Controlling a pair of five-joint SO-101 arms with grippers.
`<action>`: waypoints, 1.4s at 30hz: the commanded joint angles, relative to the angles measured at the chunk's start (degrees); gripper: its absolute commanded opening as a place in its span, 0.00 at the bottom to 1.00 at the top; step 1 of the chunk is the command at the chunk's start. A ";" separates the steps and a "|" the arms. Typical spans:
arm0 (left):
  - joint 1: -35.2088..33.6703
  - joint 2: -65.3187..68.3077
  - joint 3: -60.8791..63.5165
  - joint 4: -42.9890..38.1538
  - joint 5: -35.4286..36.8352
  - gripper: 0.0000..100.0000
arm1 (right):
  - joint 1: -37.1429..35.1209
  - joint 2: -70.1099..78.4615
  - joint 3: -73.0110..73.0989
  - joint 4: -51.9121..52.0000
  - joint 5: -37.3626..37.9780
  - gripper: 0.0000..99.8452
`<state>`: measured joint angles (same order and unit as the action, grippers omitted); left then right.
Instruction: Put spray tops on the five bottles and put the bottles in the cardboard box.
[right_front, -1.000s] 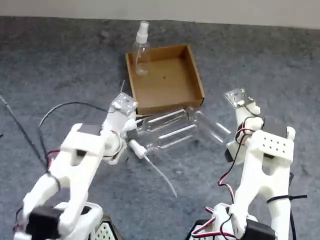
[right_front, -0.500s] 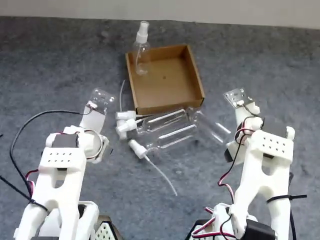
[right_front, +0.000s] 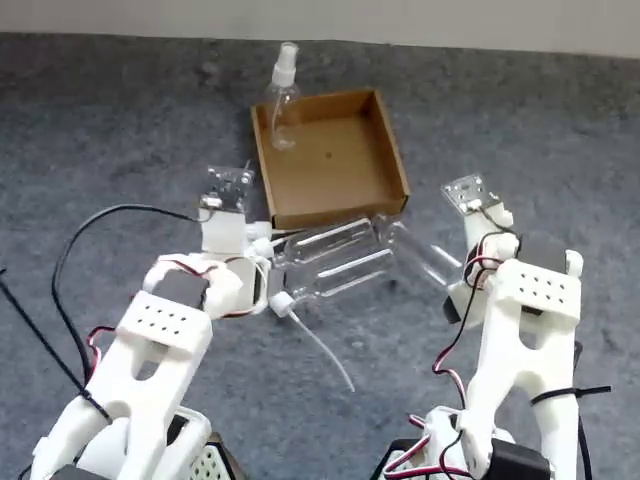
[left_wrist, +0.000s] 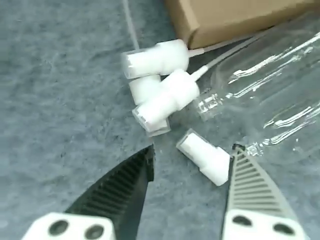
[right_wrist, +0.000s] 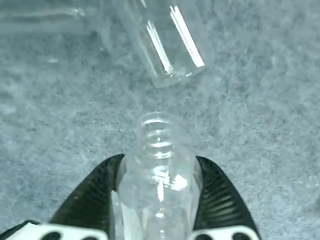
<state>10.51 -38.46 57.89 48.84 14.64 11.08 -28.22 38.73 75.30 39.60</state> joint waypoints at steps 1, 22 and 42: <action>1.01 -1.36 3.30 -6.86 1.67 0.19 | -0.31 -2.51 -0.40 0.48 -0.79 0.00; 2.68 14.46 3.30 -18.29 1.67 0.19 | -0.40 -2.86 -0.57 2.95 -0.70 0.00; -5.58 17.71 -6.81 6.59 -6.59 0.19 | -0.40 -2.86 -0.57 2.95 -0.53 0.00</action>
<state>6.37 -18.86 53.85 53.93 11.56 11.16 -28.92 38.73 77.67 39.16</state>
